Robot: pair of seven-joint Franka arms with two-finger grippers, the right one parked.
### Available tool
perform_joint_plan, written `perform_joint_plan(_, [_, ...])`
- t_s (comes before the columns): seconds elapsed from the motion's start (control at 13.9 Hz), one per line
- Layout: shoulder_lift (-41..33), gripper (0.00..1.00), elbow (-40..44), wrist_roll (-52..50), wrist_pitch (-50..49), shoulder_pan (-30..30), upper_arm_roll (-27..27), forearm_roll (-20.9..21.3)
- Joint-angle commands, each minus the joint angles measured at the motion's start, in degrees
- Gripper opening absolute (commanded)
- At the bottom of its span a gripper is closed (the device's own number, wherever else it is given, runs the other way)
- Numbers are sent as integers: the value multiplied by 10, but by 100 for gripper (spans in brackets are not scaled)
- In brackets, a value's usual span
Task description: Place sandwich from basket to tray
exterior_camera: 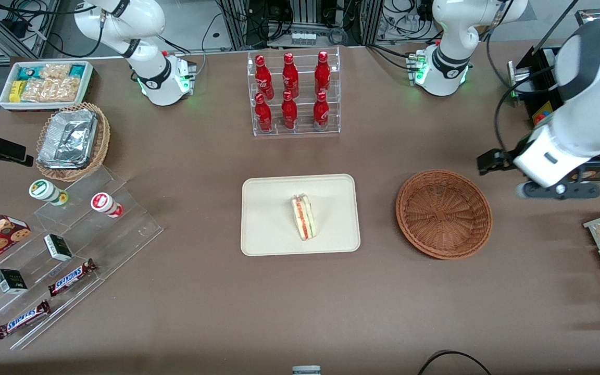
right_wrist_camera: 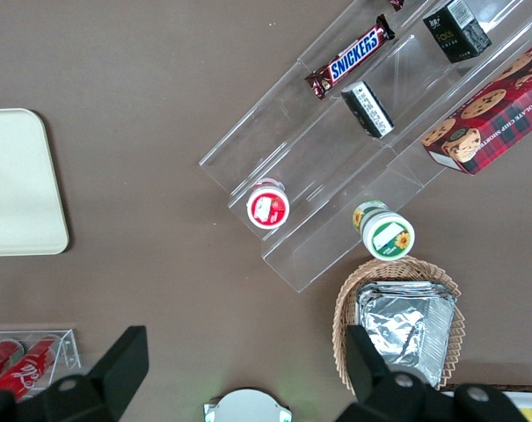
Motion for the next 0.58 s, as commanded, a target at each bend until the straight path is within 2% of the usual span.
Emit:
perform_joint_plan(0.0, [-36, 100, -19, 18, -19, 25, -11, -6])
perform_joint_plan(0.5, [-66, 100, -15, 18, -49, 37, -8, 4])
